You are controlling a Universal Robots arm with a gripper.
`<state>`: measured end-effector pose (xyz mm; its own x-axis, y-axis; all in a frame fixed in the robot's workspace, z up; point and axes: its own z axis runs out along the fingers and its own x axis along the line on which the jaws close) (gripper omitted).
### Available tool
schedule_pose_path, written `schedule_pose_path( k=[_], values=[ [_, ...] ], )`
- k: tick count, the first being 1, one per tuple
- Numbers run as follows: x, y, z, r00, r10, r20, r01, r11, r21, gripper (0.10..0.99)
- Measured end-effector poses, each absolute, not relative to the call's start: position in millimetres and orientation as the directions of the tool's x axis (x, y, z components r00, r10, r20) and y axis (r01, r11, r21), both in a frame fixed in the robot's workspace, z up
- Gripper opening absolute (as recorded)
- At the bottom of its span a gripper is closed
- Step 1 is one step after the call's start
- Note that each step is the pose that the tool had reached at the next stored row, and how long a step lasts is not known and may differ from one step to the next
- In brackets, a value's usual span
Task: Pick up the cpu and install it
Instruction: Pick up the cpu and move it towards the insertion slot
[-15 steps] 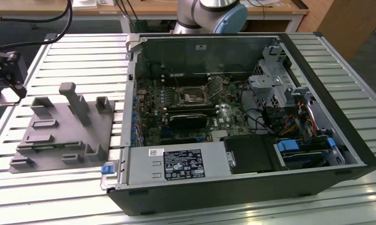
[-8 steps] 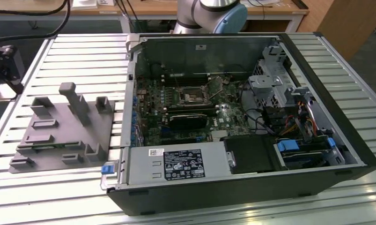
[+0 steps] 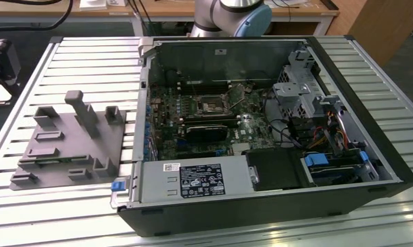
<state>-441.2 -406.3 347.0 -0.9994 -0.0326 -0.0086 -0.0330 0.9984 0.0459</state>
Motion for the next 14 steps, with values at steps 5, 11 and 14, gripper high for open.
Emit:
schedule_pose_path(
  k=[5,11,14],
  values=[
    [-441.2,-406.0,358.3,-0.999,-0.033,-0.009,-0.033,0.998,0.046,0.533],
    [-441.2,-405.8,374.3,-0.999,-0.033,-0.009,-0.033,0.998,0.046,0.533],
    [-441.1,-405.7,379.0,-0.999,-0.033,-0.009,-0.033,0.998,0.046,0.533]
  ],
)
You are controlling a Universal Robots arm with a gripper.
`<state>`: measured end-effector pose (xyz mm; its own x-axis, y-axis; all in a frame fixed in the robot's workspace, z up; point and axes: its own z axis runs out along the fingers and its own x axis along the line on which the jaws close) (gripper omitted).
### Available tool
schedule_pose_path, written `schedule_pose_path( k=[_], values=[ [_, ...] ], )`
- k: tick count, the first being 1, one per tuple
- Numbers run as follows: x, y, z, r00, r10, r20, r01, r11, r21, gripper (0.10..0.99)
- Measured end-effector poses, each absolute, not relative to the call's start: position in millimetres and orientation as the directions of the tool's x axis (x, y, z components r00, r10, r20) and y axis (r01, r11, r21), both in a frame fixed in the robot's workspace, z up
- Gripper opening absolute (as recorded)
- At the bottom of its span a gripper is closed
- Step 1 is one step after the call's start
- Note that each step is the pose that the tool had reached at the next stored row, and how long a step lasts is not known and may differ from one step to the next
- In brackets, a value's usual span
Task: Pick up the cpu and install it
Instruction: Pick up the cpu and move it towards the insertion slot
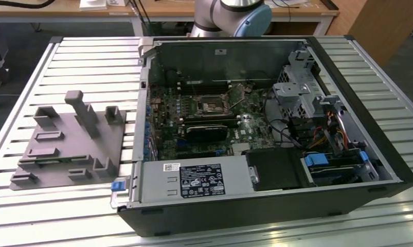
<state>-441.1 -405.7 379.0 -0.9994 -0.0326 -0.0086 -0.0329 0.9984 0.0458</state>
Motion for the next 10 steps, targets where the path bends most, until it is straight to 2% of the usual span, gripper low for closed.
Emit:
schedule_pose_path(
  k=[10],
  values=[
    [-422.0,-405.1,380.3,-1.000,-0.029,-0.009,-0.029,0.999,0.046,0.533]
  ],
)
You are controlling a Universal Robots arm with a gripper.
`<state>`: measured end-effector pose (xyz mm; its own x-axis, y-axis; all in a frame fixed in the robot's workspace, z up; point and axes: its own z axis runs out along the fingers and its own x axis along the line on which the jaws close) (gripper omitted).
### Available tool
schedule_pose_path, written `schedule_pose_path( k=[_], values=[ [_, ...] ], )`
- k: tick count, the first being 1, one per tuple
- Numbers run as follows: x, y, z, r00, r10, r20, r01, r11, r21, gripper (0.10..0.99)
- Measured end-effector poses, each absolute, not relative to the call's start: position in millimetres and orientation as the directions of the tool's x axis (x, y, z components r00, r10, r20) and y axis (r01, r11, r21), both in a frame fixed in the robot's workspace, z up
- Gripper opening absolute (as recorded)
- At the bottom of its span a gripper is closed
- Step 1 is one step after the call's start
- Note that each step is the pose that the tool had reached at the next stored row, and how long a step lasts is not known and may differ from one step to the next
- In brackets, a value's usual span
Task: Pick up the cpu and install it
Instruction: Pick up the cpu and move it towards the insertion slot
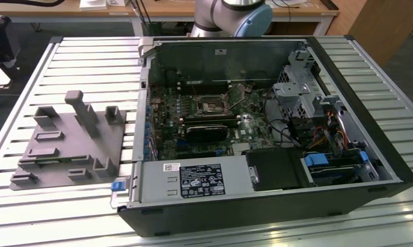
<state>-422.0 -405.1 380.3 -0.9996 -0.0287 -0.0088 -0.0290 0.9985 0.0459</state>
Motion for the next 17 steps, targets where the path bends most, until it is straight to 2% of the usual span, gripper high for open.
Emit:
schedule_pose_path(
  k=[17],
  values=[
    [-379.4,-404.9,380.4,-1.000,-0.028,-0.009,-0.028,0.999,0.046,0.533]
  ],
)
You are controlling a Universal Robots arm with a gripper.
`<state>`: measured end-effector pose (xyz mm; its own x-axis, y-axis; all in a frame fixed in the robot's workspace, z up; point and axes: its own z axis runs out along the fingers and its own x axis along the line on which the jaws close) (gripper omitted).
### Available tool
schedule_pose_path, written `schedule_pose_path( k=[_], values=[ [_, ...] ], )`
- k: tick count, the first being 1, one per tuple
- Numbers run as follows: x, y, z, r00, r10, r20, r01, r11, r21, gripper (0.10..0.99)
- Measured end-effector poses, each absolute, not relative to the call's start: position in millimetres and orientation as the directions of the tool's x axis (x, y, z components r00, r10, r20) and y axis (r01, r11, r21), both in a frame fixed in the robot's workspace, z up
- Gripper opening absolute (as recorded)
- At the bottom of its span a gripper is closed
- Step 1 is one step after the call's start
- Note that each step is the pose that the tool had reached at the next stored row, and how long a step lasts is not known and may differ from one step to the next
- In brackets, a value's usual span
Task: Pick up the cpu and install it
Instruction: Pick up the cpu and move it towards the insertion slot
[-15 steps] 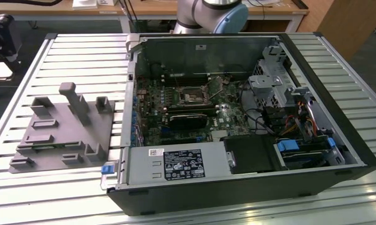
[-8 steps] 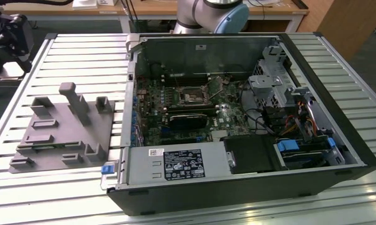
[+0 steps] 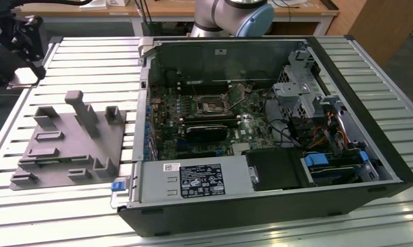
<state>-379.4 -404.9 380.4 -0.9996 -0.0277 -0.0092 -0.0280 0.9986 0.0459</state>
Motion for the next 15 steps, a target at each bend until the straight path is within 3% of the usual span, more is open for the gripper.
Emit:
schedule_pose_path(
  k=[15],
  values=[
    [-344.7,-404.9,380.3,-1.000,-0.028,-0.009,-0.028,0.999,0.046,0.533]
  ],
)
